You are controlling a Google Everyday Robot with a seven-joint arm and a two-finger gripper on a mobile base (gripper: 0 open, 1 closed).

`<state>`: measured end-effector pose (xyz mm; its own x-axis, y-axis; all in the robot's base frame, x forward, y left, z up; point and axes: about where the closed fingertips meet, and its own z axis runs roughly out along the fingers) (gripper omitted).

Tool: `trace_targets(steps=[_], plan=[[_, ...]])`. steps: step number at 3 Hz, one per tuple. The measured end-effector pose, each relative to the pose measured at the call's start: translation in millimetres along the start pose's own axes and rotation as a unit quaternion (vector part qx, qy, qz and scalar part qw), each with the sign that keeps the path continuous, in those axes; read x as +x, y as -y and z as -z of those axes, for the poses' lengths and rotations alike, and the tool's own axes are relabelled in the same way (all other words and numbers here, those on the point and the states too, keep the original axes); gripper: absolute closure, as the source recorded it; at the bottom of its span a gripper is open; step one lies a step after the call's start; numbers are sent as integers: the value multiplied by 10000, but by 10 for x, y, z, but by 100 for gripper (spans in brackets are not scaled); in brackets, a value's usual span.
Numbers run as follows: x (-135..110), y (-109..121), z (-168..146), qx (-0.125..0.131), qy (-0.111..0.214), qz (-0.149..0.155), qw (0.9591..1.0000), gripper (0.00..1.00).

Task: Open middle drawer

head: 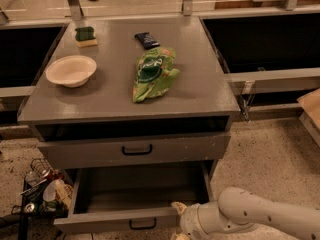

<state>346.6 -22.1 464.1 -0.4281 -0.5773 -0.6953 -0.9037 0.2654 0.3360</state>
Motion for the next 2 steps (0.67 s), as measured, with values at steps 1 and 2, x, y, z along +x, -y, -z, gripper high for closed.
trace_targets(steps=[1,2], plan=[[2,-8,1,-10,3,4,10000,0],[-1,4,6,42,17,-18,10000,0]])
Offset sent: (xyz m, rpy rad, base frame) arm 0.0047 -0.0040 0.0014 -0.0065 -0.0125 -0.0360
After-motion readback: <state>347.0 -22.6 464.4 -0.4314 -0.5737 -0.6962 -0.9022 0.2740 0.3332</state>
